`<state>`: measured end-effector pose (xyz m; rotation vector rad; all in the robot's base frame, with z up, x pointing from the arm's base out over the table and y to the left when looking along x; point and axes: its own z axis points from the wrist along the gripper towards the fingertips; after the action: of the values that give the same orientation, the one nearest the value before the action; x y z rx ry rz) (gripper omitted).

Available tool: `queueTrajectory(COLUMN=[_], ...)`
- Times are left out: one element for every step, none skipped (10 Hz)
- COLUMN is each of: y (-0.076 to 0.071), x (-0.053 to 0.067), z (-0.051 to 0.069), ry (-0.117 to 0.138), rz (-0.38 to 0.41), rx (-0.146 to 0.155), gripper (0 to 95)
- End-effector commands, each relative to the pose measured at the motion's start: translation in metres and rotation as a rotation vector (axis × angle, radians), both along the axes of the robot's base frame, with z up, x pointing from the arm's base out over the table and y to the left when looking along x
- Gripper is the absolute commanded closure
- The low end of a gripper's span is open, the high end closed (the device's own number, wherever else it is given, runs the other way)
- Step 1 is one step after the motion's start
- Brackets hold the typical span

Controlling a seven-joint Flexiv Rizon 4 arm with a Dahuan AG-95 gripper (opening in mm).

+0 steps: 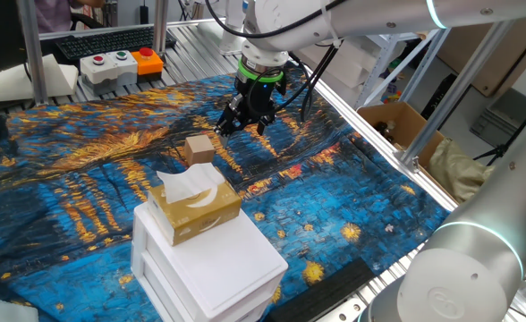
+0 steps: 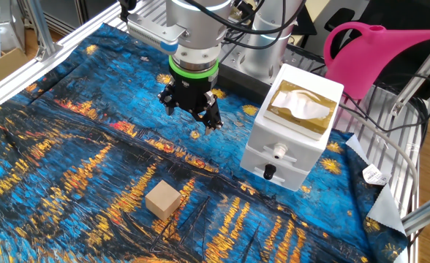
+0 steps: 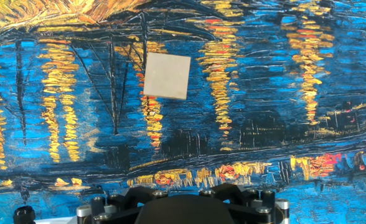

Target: Approach and touch the side of the small block

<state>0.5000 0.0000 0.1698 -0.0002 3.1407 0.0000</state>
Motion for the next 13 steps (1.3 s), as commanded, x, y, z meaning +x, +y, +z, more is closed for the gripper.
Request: queueTrajectory(y=[0.0,0.0,0.0,0.001,0.001,0.001,0.003,0.008,0.016,0.025,0.036,0.042,0.049], x=[0.0,0.0,0.0,0.0,0.0,0.0,0.0,-0.001,-0.004,-0.006,-0.008,-0.009,-0.009], z=[0.0,0.0,0.0,-0.001,-0.002,-0.003,-0.003,-0.002,0.0,0.001,0.001,0.0,0.0], ry=[0.001,-0.035,-0.034,-0.032,-0.032,-0.032,-0.031,-0.028,-0.027,-0.027,-0.027,-0.027,-0.027], rz=[0.0,-0.377,-0.378,-0.374,-0.372,-0.366,-0.366,-0.377,-0.401,-0.405,-0.413,-0.422,-0.431], rx=[0.0,0.055,0.061,0.064,0.064,0.064,0.064,0.064,0.064,0.064,0.063,0.063,0.063], gripper=[0.0,95.0,95.0,95.0,95.0,95.0,95.0,95.0,95.0,95.0,95.0,95.0,95.0])
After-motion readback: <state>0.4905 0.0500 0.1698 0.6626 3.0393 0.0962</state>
